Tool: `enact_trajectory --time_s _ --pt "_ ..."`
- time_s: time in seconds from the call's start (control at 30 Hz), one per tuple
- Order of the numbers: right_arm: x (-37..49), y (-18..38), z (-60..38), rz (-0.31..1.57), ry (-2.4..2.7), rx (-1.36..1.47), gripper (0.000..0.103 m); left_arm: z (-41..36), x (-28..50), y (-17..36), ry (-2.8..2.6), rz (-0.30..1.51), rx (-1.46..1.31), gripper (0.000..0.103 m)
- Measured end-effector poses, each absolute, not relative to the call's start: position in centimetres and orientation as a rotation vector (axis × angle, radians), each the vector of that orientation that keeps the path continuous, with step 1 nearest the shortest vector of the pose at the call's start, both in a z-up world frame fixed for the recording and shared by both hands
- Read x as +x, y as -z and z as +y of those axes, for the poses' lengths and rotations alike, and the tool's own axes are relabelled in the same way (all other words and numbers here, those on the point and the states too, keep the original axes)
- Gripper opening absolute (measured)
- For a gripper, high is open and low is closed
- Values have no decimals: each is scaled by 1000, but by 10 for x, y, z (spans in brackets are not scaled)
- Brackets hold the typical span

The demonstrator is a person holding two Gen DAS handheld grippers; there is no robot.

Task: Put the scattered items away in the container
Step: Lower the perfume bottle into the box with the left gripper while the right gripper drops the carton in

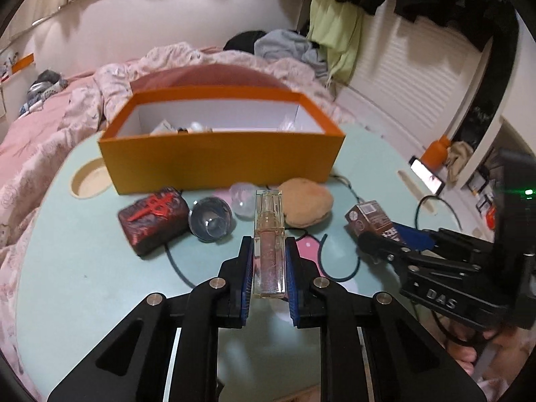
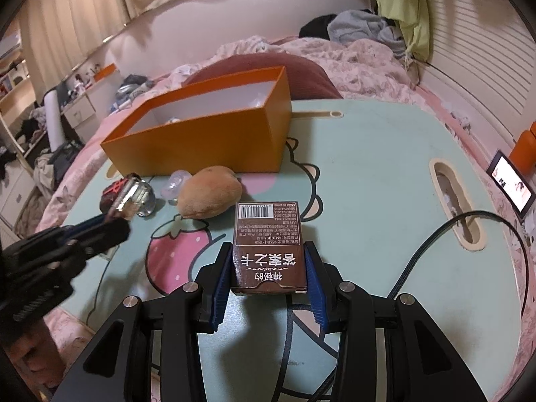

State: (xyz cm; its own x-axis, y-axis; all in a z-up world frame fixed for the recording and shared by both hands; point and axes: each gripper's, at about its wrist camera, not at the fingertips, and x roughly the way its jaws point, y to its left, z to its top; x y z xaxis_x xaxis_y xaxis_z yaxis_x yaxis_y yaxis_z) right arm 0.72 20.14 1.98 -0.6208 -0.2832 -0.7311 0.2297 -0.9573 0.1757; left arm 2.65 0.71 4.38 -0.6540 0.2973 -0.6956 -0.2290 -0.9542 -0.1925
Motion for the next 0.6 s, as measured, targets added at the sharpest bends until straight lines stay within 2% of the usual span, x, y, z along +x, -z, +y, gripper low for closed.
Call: enact_trajectory --time_s 0.3,0.43,0.6 --pt "6 -61 191 -34 2606 1019 39 -13 10 -80 -2672 -156 -1034 19" --pt "-24 -81 178 -28 2591 995 39 -15 -18 -91 -2703 -118 -1021 19" --pt "-81 -86 157 -35 2549 1065 39 -26 -68 -92 -2713 -163 -1059 19"
